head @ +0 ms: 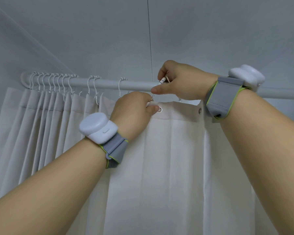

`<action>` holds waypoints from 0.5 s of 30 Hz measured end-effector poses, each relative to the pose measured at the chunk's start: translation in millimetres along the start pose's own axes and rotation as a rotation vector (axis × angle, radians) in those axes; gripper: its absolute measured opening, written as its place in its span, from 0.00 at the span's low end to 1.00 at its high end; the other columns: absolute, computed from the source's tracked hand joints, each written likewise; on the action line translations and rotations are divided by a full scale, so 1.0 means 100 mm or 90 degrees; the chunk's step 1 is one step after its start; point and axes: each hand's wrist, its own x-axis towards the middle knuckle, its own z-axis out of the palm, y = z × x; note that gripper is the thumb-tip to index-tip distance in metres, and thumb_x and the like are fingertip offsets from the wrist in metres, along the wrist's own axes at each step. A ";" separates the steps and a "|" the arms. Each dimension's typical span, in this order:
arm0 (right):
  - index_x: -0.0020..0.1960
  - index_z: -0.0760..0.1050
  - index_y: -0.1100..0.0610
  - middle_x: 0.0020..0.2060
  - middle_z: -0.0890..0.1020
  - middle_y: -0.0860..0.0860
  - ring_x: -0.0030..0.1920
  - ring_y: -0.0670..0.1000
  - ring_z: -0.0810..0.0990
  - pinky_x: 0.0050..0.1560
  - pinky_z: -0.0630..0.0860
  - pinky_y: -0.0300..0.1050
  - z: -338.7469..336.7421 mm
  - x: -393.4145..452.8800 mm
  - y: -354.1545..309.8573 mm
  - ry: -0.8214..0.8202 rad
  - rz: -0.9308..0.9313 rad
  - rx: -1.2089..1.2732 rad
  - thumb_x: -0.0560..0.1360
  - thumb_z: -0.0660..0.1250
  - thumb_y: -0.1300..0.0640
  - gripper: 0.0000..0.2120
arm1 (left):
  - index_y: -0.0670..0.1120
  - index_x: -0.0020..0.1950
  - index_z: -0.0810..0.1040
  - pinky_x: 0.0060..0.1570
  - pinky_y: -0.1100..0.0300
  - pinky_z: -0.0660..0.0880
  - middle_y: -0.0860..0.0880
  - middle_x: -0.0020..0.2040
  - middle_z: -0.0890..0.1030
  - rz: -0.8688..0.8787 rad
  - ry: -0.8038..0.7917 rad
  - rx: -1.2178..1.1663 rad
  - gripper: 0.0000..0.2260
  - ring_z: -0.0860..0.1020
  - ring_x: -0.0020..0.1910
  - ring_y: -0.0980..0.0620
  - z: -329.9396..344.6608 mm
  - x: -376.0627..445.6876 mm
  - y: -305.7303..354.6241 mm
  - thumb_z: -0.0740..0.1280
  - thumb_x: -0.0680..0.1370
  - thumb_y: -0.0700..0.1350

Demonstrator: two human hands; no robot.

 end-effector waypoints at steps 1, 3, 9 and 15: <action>0.57 0.70 0.56 0.40 0.78 0.45 0.37 0.45 0.73 0.36 0.68 0.40 -0.02 0.01 0.00 -0.005 0.006 0.007 0.71 0.72 0.45 0.22 | 0.50 0.28 0.63 0.35 0.56 0.58 0.52 0.27 0.66 -0.016 -0.001 -0.016 0.20 0.66 0.32 0.48 0.00 0.02 -0.01 0.66 0.77 0.50; 0.58 0.70 0.55 0.43 0.84 0.47 0.43 0.48 0.78 0.44 0.71 0.44 -0.06 0.02 -0.01 -0.022 0.023 0.012 0.70 0.72 0.44 0.23 | 0.51 0.27 0.66 0.35 0.58 0.60 0.53 0.27 0.68 -0.049 0.010 -0.057 0.18 0.67 0.31 0.50 0.00 0.06 -0.04 0.67 0.76 0.49; 0.57 0.72 0.51 0.45 0.84 0.45 0.44 0.47 0.78 0.43 0.72 0.43 -0.12 -0.02 -0.14 -0.068 0.054 -0.090 0.75 0.64 0.43 0.16 | 0.50 0.36 0.75 0.37 0.60 0.62 0.52 0.31 0.72 -0.079 0.088 -0.111 0.09 0.72 0.38 0.47 0.02 0.11 -0.10 0.66 0.77 0.48; 0.61 0.71 0.55 0.46 0.82 0.49 0.43 0.50 0.75 0.38 0.69 0.40 -0.13 0.00 -0.23 -0.066 0.076 -0.084 0.79 0.60 0.47 0.15 | 0.49 0.33 0.75 0.36 0.60 0.61 0.54 0.29 0.69 -0.093 0.044 -0.101 0.11 0.69 0.36 0.47 0.02 0.15 0.01 0.67 0.76 0.48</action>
